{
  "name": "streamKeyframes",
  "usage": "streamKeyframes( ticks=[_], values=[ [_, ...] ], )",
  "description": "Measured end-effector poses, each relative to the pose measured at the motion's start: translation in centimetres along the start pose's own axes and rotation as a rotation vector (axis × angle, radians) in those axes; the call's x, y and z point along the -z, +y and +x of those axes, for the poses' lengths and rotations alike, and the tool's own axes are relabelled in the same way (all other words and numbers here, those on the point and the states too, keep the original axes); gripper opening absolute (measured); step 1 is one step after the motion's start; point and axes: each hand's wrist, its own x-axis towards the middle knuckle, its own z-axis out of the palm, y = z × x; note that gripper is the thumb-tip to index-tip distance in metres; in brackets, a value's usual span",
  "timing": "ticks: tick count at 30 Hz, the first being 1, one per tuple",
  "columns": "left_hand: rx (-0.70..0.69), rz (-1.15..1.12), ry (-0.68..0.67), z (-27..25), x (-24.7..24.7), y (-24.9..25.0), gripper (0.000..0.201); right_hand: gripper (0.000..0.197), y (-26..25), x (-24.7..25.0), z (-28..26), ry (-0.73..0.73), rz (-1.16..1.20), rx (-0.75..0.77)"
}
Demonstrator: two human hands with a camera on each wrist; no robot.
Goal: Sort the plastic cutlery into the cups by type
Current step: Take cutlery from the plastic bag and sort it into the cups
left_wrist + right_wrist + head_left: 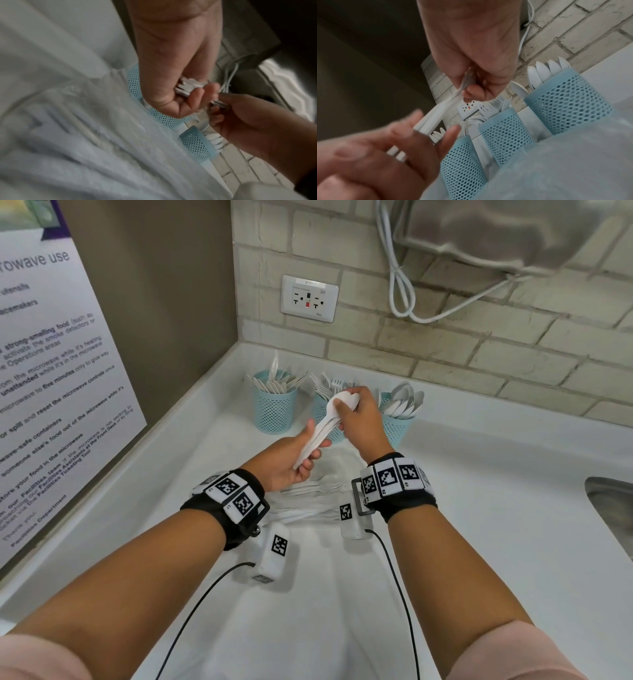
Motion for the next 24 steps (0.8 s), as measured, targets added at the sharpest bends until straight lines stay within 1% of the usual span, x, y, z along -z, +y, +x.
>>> streamKeyframes(
  ticks=[1, 3, 6, 8, 10, 12, 15, 17, 18, 19, 21, 23, 24],
  values=[
    [0.03, -0.075, 0.033, 0.1, 0.2, 0.0, 0.053, 0.02, -0.2, 0.2, 0.0, 0.051, -0.013, 0.039],
    [0.098, -0.17, 0.096, 0.3, 0.4, 0.1, 0.056, 0.02, -0.6, 0.3, -0.4, 0.075, -0.043, 0.137],
    [0.175, -0.253, 0.127, 0.4, -0.3, 0.3, 0.055, 0.025, -1.4, 0.1, -1.3, -0.011, -0.1, 0.276],
    [0.164, -0.226, 0.185, 0.5, -0.9, 0.4, 0.05, 0.026, -1.6, -0.1, -1.5, -0.048, -0.144, 0.327],
    [0.113, -0.121, 0.246, 0.7, -1.4, 0.3, 0.046, 0.032, -1.7, -0.3, -1.6, -0.027, -0.142, 0.328],
    [0.059, -0.026, 0.279, 0.8, -1.7, 0.1, 0.045, 0.034, -1.7, -0.4, -1.7, -0.011, -0.058, 0.282],
    [0.053, 0.043, 0.284, 0.7, -1.9, 0.0, 0.047, 0.035, -1.4, -0.2, -1.8, -0.077, 0.043, 0.182],
    [0.049, 0.069, 0.277, 0.8, -1.7, -0.1, 0.048, 0.033, -1.4, 0.6, -1.3, -0.066, 0.073, 0.132],
    [0.042, 0.085, 0.28, 0.8, -1.6, -0.2, 0.047, 0.031, -1.2, 1.3, -0.7, -0.013, 0.084, 0.115],
    [0.034, 0.112, 0.287, 0.9, -1.5, -0.2, 0.046, 0.03, -1.3, 2.1, -0.2, 0.07, 0.093, 0.107],
    [0.026, 0.233, 0.309, 1.0, -1.1, -0.3, 0.04, 0.027, -1.6, 4.1, 1.0, 0.289, 0.073, 0.116],
    [0.015, 0.467, 0.29, 1.0, -0.6, -0.4, 0.03, 0.024, -1.9, 6.1, 2.1, 0.474, 0.037, 0.155],
    [0.006, 0.63, 0.257, 1.0, -0.3, -0.5, 0.026, 0.022, -1.8, 6.9, 2.6, 0.529, 0.018, 0.186]
  ],
)
